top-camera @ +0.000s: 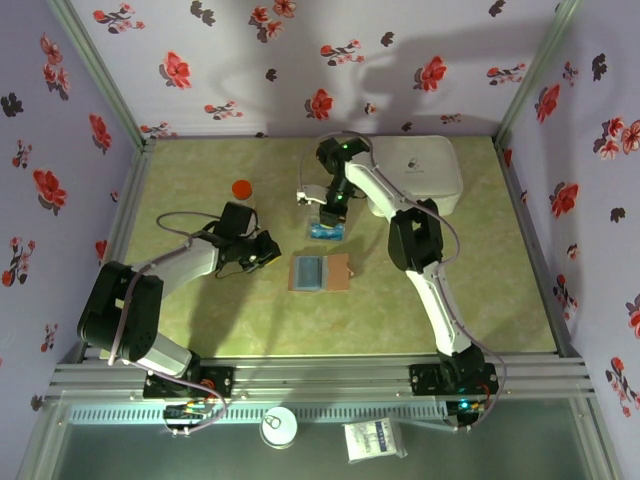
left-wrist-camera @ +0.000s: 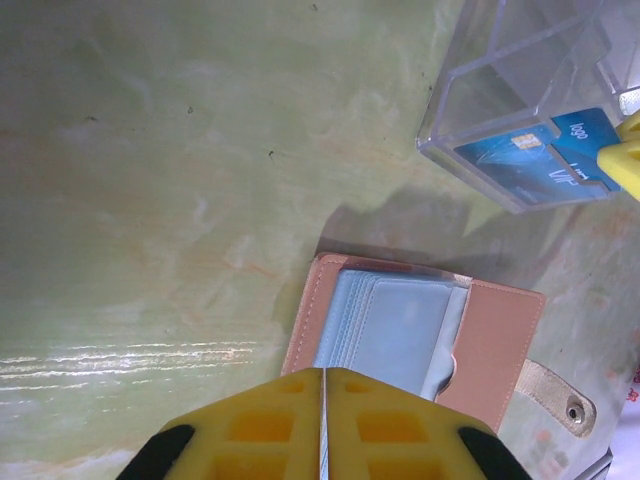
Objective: Take the credit cards out of the card holder
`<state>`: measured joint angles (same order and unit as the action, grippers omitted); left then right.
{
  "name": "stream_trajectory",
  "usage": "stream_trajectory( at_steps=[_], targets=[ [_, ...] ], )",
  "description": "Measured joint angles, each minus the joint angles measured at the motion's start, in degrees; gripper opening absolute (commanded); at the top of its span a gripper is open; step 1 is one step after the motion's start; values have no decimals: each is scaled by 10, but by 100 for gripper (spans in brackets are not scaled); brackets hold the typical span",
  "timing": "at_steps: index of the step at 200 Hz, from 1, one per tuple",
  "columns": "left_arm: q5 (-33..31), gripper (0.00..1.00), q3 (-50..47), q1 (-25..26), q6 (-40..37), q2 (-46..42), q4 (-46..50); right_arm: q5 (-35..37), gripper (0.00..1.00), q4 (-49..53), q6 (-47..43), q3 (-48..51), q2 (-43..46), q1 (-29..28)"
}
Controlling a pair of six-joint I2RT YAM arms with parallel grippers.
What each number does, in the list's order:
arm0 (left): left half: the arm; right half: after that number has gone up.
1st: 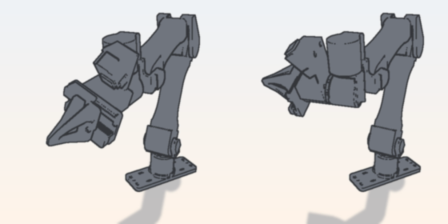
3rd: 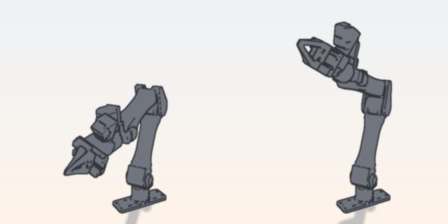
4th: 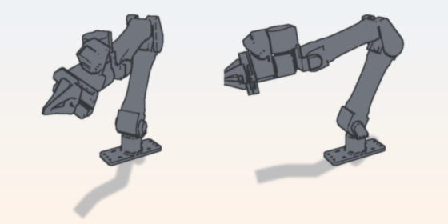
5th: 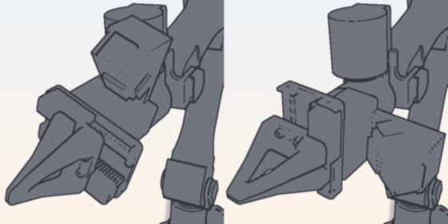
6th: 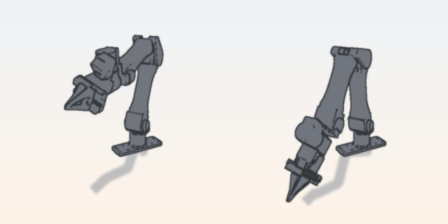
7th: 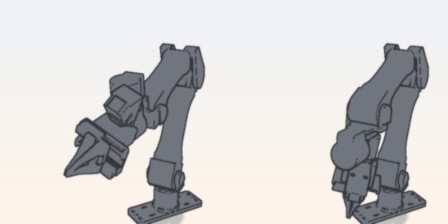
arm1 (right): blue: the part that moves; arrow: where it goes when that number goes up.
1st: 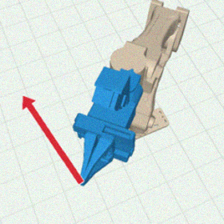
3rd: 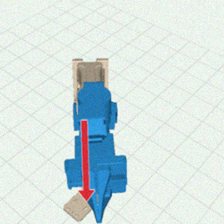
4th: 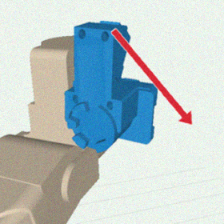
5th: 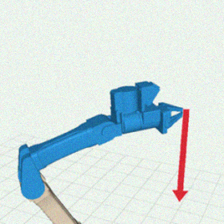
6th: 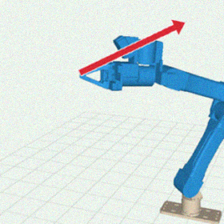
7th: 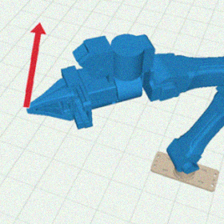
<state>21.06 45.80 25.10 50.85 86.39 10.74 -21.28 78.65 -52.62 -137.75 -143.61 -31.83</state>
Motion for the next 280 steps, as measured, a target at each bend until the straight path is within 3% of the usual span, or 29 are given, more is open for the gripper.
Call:
stream_trajectory(
  at_steps=[95,127,159,209,280],
  targets=[
    [0,10,-2,0,2,0,-9,-1,31,9,11,-2,-7,-9],
    [0,10,-2,0,2,0,-9,12,33,-19,43,21,20,-9],
    [5,10,9,7,-2,16,-9,23,35,-87,102,115,108,-9],
    [16,9,19,30,-7,53,-14,50,34,-270,285,331,269,-15],
    [26,7,21,49,-13,83,-37,119,29,-475,626,598,397,-47]
  ],
)
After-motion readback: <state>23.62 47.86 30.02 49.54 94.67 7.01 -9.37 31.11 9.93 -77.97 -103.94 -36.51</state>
